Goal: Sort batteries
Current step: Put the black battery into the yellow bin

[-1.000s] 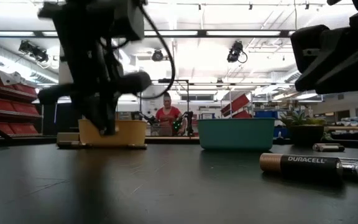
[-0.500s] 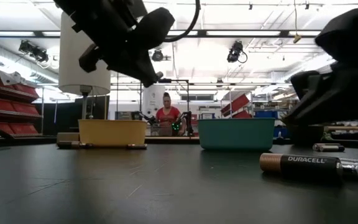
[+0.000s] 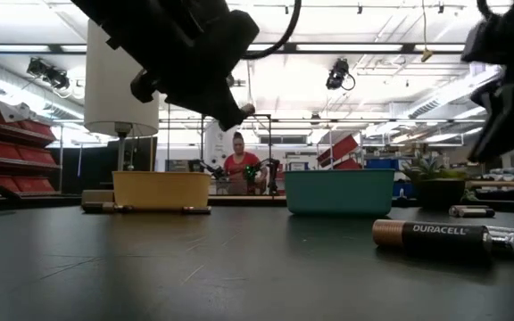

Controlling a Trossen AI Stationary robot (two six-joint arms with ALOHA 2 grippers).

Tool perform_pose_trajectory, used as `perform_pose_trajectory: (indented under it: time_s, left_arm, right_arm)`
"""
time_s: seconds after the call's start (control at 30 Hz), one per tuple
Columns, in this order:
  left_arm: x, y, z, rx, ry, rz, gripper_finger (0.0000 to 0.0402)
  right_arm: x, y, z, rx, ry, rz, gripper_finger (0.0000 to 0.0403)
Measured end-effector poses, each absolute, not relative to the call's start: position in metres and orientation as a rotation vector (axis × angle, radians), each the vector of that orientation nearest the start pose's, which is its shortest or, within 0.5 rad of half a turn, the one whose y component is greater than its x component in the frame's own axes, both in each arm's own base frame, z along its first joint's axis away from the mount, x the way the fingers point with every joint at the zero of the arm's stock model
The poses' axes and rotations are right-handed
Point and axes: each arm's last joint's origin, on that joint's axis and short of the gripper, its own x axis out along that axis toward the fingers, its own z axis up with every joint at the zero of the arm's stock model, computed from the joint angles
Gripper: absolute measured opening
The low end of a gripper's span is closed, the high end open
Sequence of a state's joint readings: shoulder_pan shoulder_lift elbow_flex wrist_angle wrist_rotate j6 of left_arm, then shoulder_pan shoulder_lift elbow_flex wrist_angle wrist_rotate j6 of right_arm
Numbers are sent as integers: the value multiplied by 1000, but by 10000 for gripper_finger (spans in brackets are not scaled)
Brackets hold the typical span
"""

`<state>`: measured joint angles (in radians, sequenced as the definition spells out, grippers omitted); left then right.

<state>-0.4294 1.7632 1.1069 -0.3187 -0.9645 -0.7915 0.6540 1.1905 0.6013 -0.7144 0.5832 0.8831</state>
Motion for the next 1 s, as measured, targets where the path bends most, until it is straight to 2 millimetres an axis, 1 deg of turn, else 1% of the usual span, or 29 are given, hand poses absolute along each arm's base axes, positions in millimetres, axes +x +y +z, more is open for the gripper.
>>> perform_pose_trajectory:
  time_s: [0.17, 0.27, 0.4, 0.47, 0.6, 0.7, 0.83, 0.93, 1.0]
  left_arm:
    - [328, -136, 191, -68, 477, 680, 44]
    - [327, -140, 191, -23, 488, 656, 44]
    - [323, -144, 189, 57, 526, 631, 44]
    - [321, -144, 188, 81, 545, 627, 44]
    - [318, -145, 186, 133, 583, 620, 45]
    - [317, -145, 184, 179, 600, 602, 46]
    - [311, -142, 172, 218, 637, 577, 47]
    - [304, -137, 159, 232, 656, 582, 47]
    - [299, -134, 151, 239, 672, 578, 47]
  right_arm:
    - [149, 77, 168, 106, 1127, -576, 116]
    - [154, 67, 167, 167, 1171, -617, 129]
    - [165, 50, 164, 176, 1226, -620, 129]
    - [170, 44, 161, 167, 1268, -579, 125]
    - [176, 36, 155, 84, 1318, -531, 121]
    - [178, 31, 153, 57, 1342, -530, 120]
    - [181, 24, 153, 100, 1328, -562, 119]
    - [187, 21, 153, 150, 1290, -543, 119]
    - [188, 19, 151, 163, 1301, -546, 119]
